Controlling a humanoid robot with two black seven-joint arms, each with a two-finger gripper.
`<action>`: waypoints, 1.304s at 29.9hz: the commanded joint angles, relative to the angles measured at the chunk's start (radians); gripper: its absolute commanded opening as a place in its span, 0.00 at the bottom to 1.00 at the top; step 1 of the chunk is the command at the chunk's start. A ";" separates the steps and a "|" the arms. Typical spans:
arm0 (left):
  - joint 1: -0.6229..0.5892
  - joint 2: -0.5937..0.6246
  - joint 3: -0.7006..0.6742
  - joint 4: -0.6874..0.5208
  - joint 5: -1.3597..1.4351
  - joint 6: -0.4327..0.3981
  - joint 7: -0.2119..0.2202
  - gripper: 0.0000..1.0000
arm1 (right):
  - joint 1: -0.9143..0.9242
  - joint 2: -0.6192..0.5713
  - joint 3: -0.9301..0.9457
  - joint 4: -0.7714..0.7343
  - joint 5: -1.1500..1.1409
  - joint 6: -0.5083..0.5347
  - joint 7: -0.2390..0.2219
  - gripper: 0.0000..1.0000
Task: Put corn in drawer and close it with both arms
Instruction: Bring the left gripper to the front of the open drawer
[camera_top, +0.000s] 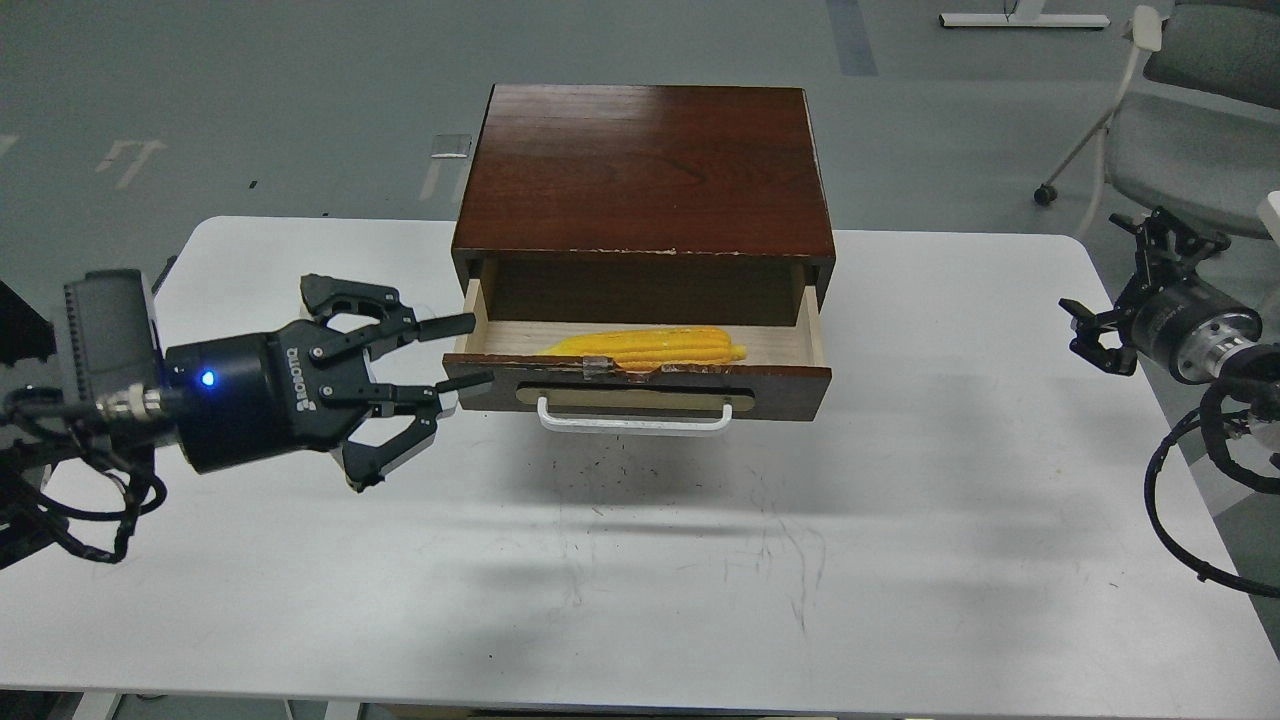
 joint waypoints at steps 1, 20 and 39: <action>0.000 -0.010 0.049 0.000 0.016 0.053 0.000 0.00 | -0.001 0.003 -0.001 -0.002 -0.001 -0.002 0.000 1.00; 0.050 -0.265 0.062 0.168 0.016 0.128 0.000 0.00 | -0.013 0.049 -0.004 -0.043 -0.010 0.000 0.000 1.00; 0.118 -0.257 0.066 0.191 0.016 0.063 0.000 0.00 | -0.018 0.063 -0.032 -0.066 -0.015 0.000 -0.002 1.00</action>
